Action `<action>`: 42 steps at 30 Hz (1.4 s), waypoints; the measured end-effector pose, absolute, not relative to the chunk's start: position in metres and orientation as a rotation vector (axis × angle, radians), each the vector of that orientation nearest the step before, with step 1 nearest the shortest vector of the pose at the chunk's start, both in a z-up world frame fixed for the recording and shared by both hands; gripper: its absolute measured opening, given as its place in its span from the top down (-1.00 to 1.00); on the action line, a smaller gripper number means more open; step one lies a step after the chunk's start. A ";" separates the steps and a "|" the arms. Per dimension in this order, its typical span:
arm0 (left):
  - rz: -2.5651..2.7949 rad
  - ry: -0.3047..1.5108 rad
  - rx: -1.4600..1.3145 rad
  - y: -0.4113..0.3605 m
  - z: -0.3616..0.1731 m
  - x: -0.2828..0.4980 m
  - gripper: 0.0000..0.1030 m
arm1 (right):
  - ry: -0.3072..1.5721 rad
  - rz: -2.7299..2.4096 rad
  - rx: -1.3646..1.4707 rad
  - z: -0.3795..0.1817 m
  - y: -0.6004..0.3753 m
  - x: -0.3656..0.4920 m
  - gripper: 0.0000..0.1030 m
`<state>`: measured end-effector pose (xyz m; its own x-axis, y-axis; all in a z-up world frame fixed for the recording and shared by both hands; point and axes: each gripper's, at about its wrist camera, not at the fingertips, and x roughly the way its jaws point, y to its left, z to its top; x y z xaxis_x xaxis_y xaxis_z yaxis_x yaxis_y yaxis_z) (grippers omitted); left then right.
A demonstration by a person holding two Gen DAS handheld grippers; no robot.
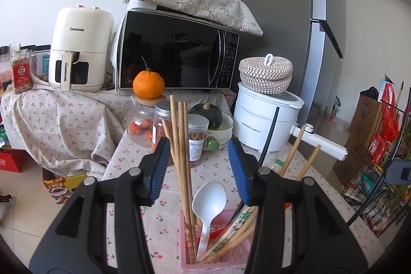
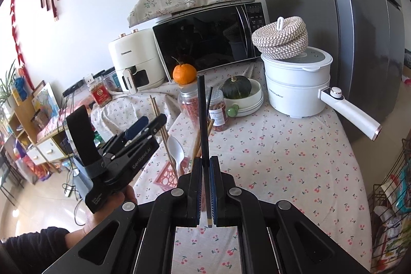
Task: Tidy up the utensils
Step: 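Lower the white spoon into the pink basket with the left tool while the right carries the black chopstick, then lower the black chopstick into the pink basket and open the right tool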
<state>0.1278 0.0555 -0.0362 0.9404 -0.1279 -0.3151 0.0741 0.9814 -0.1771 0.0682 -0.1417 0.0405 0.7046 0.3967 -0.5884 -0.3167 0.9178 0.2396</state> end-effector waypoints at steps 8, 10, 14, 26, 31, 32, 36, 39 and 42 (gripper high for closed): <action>-0.121 0.490 -0.242 0.081 -0.035 0.100 -0.43 | 0.635 0.427 0.161 0.061 -0.133 0.064 0.89; -0.118 0.524 -0.247 0.088 -0.037 0.094 -0.48 | 0.628 0.430 0.177 0.064 -0.130 0.065 0.89; -0.102 0.623 -0.257 0.100 -0.047 0.088 -0.63 | 0.600 0.433 0.200 0.073 -0.122 0.067 0.89; -0.106 0.875 -0.205 0.112 -0.084 0.076 -0.65 | 0.505 0.426 0.245 0.079 -0.099 0.081 0.89; -0.118 0.891 -0.211 0.114 -0.085 0.075 -0.65 | 0.492 0.412 0.264 0.070 -0.089 0.091 0.89; -0.120 0.893 -0.212 0.115 -0.085 0.075 -0.65 | 0.490 0.408 0.261 0.068 -0.086 0.092 0.89; -0.133 0.896 -0.215 0.116 -0.084 0.074 -0.65 | 0.489 0.396 0.260 0.060 -0.079 0.099 0.89; -0.136 0.894 -0.217 0.117 -0.083 0.074 -0.65 | 0.501 0.390 0.268 0.054 -0.076 0.105 0.89; -0.138 0.896 -0.220 0.117 -0.083 0.074 -0.65 | 0.519 0.383 0.268 0.047 -0.073 0.110 0.89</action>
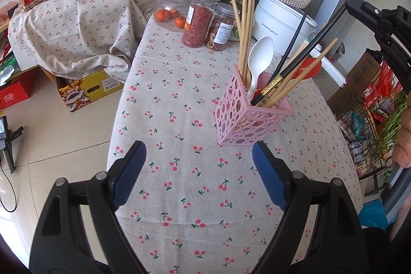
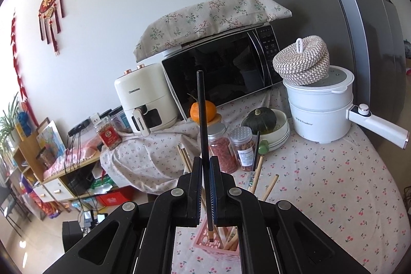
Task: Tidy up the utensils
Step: 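Lower the black chopstick into the pink basket and open the right tool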
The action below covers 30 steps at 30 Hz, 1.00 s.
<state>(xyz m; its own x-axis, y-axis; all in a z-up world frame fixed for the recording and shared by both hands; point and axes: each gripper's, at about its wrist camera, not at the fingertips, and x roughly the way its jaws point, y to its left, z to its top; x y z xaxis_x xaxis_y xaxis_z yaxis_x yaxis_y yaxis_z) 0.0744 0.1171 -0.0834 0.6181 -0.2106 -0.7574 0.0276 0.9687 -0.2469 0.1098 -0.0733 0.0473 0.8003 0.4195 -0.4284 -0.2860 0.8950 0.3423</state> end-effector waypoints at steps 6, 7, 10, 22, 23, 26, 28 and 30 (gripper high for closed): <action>-0.142 0.902 -0.215 0.115 -0.085 0.074 -0.65 | 0.573 0.382 0.273 0.033 -0.071 0.119 0.89; -0.142 0.902 -0.215 0.115 -0.085 0.074 -0.65 | 0.584 0.386 0.275 0.031 -0.071 0.120 0.88; -0.141 0.904 -0.212 0.114 -0.085 0.074 -0.65 | 0.616 0.387 0.288 0.025 -0.072 0.123 0.80; -0.051 0.869 -0.186 0.091 -0.069 0.052 -0.89 | 0.514 0.424 0.309 0.041 -0.116 0.080 -0.53; -0.039 0.871 -0.190 0.088 -0.067 0.049 -0.90 | 0.515 0.409 0.294 0.040 -0.123 0.076 -0.56; -0.027 0.851 -0.194 0.073 -0.059 0.039 -0.96 | 0.536 0.355 0.242 0.033 -0.143 0.066 -0.66; -0.010 0.822 -0.177 0.063 -0.056 0.034 -0.98 | 0.544 0.321 0.230 0.028 -0.157 0.060 -0.72; 0.001 0.821 -0.147 0.055 -0.056 0.034 -0.98 | 0.558 0.282 0.239 0.023 -0.170 0.056 -0.86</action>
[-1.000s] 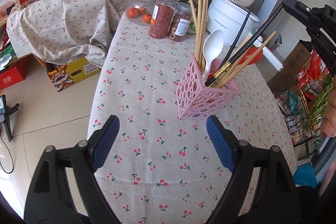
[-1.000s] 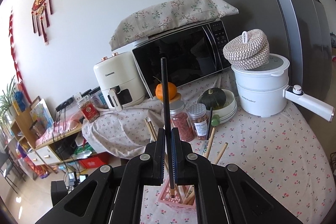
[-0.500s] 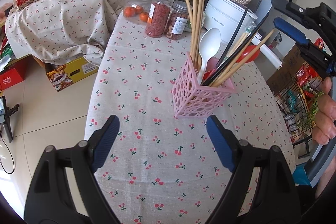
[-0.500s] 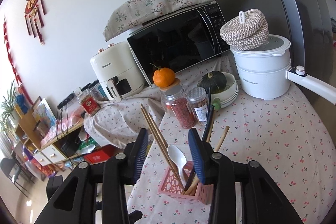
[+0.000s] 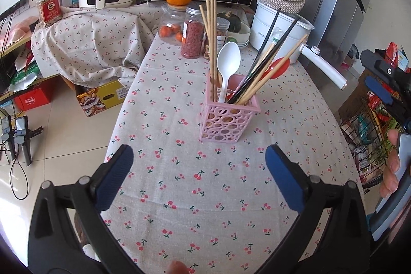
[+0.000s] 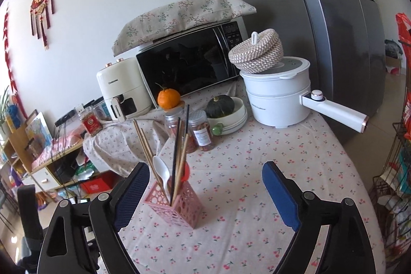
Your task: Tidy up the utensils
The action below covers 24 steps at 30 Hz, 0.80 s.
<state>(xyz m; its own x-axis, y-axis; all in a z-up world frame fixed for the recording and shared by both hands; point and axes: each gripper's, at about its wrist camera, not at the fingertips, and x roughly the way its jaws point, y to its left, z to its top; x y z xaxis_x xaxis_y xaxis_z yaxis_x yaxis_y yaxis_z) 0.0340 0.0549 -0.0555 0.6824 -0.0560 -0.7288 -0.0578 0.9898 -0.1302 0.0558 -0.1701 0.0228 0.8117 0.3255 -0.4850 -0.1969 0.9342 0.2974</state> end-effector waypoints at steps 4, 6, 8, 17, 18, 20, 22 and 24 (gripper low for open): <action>0.024 0.784 -0.141 0.050 -0.062 0.037 -0.98 | 0.624 0.200 0.240 0.014 -0.187 0.055 -0.96; 0.036 0.743 -0.146 0.050 -0.066 0.039 -0.98 | 0.645 0.163 0.207 0.010 -0.189 0.054 -0.99; 0.035 0.710 -0.149 0.048 -0.071 0.042 -0.98 | 0.665 0.131 0.175 0.006 -0.190 0.052 -0.99; -0.002 0.746 -0.134 0.034 -0.104 0.069 -0.98 | 0.771 0.111 0.136 -0.019 -0.188 0.066 -1.00; -0.006 0.751 -0.133 0.033 -0.105 0.072 -0.98 | 0.778 0.112 0.147 -0.021 -0.189 0.068 -1.00; -0.008 0.758 -0.131 0.030 -0.108 0.077 -0.98 | 0.786 0.108 0.168 -0.023 -0.190 0.072 -1.00; -0.009 0.766 -0.139 0.028 -0.110 0.081 -0.98 | 0.789 0.097 0.181 -0.024 -0.191 0.074 -1.00; -0.009 0.773 -0.135 0.025 -0.111 0.083 -0.98 | 0.794 0.089 0.183 -0.025 -0.191 0.075 -1.00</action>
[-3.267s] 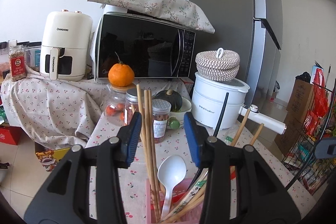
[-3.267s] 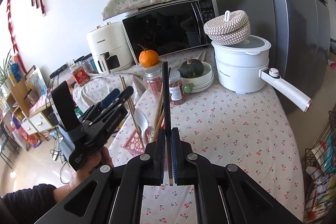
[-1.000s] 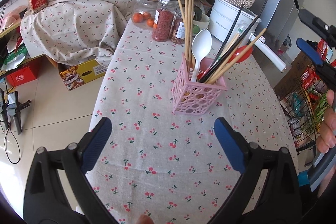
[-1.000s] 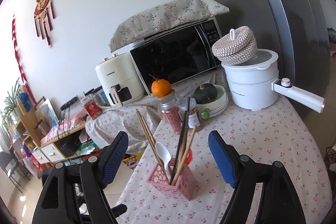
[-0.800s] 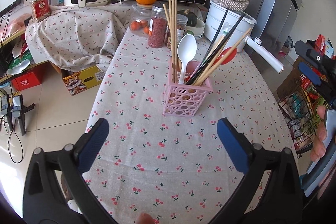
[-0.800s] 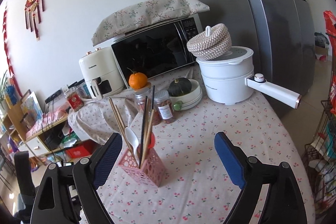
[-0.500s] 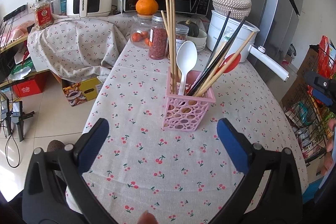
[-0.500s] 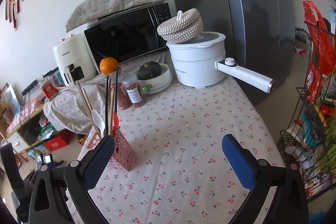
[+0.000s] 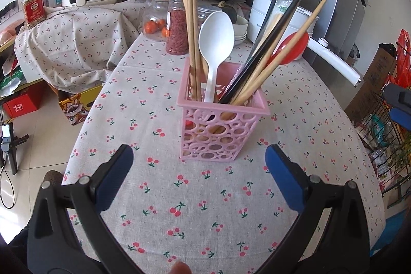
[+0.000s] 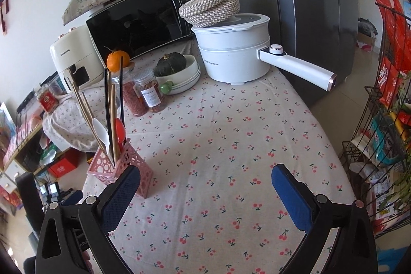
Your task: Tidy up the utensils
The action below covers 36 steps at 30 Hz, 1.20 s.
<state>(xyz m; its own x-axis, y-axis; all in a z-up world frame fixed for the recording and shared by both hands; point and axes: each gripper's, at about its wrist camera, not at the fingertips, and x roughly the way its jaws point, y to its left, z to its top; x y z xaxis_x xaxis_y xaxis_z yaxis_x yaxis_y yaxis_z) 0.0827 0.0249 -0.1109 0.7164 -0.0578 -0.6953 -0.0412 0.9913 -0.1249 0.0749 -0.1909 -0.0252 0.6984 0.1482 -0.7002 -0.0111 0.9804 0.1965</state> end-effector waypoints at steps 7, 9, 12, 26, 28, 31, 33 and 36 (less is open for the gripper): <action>0.001 0.794 -0.116 0.016 -0.100 0.078 -0.98 | 0.799 0.077 0.131 -0.020 -0.185 0.069 -1.00; 0.025 0.792 -0.094 0.013 -0.090 0.073 -0.98 | 0.782 0.070 0.114 -0.013 -0.184 0.061 -1.00; 0.039 0.776 -0.074 0.011 -0.072 0.062 -0.98 | 0.741 0.033 0.064 -0.002 -0.182 0.045 -1.00; 0.047 0.689 -0.041 0.002 0.001 0.008 -0.98 | 0.646 -0.036 -0.066 0.043 -0.169 -0.005 -1.00; 0.054 0.665 -0.040 0.003 0.004 0.004 -0.98 | 0.648 -0.042 -0.062 0.044 -0.169 -0.007 -1.00; 0.050 0.669 -0.040 0.004 0.001 0.002 -0.98 | 0.645 -0.051 -0.043 0.044 -0.171 -0.009 -1.00; 0.047 0.681 -0.050 0.005 -0.002 0.003 -0.98 | 0.643 -0.055 -0.038 0.044 -0.172 -0.008 -1.00; 0.045 0.697 -0.062 0.006 -0.005 0.004 -0.98 | 0.638 -0.049 -0.036 0.044 -0.170 -0.008 -1.00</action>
<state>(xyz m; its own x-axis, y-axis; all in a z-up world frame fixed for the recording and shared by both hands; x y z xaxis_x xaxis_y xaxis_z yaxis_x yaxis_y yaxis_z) 0.0044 0.0057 -0.0055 0.7658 0.0206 -0.6427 -0.0622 0.9972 -0.0423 -0.0080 -0.1703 0.0439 0.8022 -0.0571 -0.5943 0.0348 0.9982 -0.0489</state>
